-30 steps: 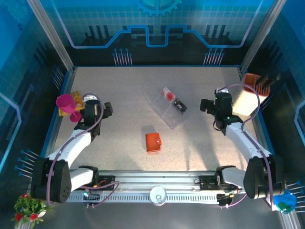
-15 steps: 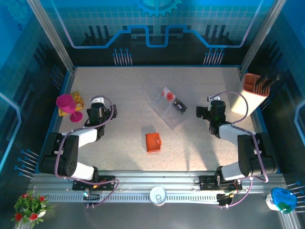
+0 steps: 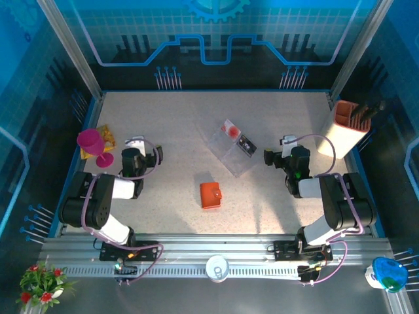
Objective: Put the credit cards into the card holder
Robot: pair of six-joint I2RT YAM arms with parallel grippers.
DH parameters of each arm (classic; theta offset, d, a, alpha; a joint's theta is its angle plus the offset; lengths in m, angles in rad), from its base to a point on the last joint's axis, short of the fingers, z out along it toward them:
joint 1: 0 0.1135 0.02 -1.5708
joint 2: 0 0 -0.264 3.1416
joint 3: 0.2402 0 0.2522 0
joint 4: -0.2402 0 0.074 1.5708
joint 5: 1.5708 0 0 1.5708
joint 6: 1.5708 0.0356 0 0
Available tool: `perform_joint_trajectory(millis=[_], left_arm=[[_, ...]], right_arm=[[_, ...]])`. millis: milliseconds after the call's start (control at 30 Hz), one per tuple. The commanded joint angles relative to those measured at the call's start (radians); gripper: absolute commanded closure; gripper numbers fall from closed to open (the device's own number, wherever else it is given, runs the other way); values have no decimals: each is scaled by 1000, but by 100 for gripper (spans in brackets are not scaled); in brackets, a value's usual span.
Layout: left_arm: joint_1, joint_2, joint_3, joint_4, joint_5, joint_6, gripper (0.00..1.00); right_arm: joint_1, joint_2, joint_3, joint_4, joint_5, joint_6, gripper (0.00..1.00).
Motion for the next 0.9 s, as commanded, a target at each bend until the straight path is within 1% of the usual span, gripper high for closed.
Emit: perform_joint_trajectory(millis=[0,100,200,267,867], left_arm=[[12,1,15,46,36,21,1],[12,1,15,46,36,20,1],[12,1,15,46,37,20,1],[12,1,15,48,37,20,1],[11,-3,6,63,36,24,1]], right_arm=[[-17,5,19,47,-42,-21,0],[-12,4,15,56,-26,-26,0],[18,5,0,93,94,-19,0],[44,8,-17,128,135,-36,0],[38,8,-8,111,126,-31,0]])
